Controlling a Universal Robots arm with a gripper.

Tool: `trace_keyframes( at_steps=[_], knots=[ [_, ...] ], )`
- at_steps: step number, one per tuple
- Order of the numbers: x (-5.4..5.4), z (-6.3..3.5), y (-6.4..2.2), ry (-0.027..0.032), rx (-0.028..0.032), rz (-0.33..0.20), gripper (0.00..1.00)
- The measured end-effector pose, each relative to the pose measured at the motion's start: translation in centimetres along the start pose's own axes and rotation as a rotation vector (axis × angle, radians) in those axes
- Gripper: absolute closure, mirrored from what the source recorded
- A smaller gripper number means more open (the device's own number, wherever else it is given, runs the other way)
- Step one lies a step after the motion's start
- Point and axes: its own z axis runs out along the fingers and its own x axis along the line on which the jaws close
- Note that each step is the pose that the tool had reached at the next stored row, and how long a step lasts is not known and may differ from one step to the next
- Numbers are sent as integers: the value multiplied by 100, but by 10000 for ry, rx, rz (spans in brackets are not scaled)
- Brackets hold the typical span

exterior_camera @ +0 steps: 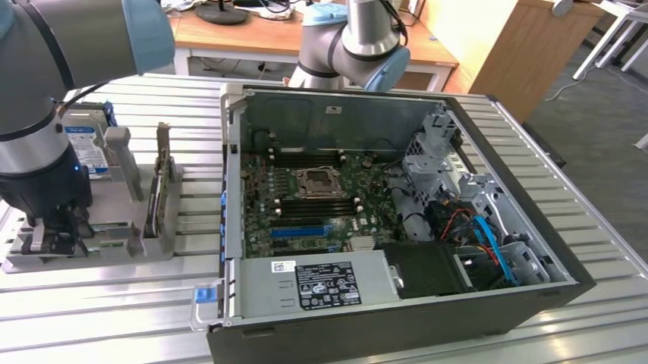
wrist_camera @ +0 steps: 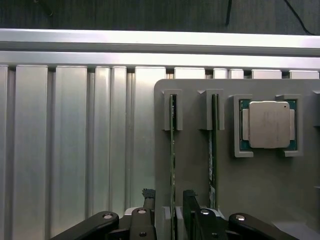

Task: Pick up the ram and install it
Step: 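Pick up the ram and move it above insertion slot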

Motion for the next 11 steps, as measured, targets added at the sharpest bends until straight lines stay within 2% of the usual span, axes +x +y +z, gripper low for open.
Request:
trace_keyframes(
  at_steps=[11],
  knots=[
    [1, 53, -1, 1, -1, 0, 64]
  ],
)
